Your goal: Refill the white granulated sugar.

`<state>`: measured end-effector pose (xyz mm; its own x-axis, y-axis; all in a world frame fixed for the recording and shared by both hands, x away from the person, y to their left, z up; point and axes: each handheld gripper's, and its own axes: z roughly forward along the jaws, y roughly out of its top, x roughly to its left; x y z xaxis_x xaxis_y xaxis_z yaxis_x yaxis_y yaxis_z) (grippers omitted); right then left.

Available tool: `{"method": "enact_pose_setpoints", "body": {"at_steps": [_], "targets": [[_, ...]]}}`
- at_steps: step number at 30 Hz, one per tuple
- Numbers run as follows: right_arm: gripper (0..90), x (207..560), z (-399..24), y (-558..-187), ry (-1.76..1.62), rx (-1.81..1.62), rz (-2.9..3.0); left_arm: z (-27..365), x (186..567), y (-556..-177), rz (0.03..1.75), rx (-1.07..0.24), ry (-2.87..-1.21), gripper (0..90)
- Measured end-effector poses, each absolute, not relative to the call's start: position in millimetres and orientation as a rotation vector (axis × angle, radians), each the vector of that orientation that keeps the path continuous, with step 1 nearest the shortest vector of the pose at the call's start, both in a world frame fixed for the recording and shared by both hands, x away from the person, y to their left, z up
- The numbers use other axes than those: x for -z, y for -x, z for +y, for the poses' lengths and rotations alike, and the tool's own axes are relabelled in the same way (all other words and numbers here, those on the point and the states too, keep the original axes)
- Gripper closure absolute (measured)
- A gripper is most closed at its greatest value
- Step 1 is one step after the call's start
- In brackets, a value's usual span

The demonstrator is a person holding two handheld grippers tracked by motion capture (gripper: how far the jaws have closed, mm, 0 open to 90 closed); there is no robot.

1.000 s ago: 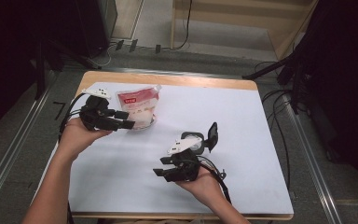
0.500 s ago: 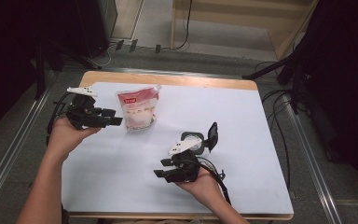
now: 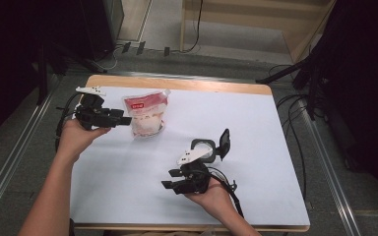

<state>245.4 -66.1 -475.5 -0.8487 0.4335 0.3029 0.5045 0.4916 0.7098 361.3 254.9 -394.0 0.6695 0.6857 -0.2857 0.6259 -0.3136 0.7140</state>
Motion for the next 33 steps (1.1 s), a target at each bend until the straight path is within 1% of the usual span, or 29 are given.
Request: {"method": "enact_pose_setpoints", "body": {"at_steps": [9, 14, 17, 20, 23, 25, 27, 28, 31, 33], "targets": [[52.6, 479, -71, -245, 0.878, 1.293, -2.639, 230, 394, -379, 0.967, -0.116, -2.055, 44.6], [52.4, 479, -73, -245, 0.886, 1.299, -2.645, 215, 399, -386, 0.942, -0.149, -2.091, 47.8], [52.4, 480, -74, -244, 0.894, 1.3, -2.641, 210, 404, -388, 0.929, -0.161, -2.11, 52.5], [52.4, 481, -75, -243, 0.894, 1.298, -2.643, 212, 404, -388, 0.929, -0.172, -2.099, 60.8], [52.4, 481, -74, -243, 0.891, 1.3, -2.648, 214, 406, -388, 0.943, -0.16, -2.056, 68.2], [52.4, 481, -74, -243, 0.892, 1.304, -2.648, 214, 407, -389, 0.985, -0.114, -2.012, 71.0], [52.7, 481, -74, -244, 0.898, 1.308, -2.641, 214, 407, -388, 0.981, -0.116, -2.011, 80.2], [52.6, 481, -74, -244, 0.9, 1.314, -2.638, 213, 407, -387, 0.97, -0.142, -2.017, 83.5], [51.4, 477, -76, -245, 0.924, 1.344, -2.615, 212, 406, -385, 0.977, -0.157, -2.021, 90.0], [50.9, 476, -76, -245, 0.922, 1.349, -2.618, 212, 404, -384, 0.983, -0.154, -2.022, 90.0]]}}
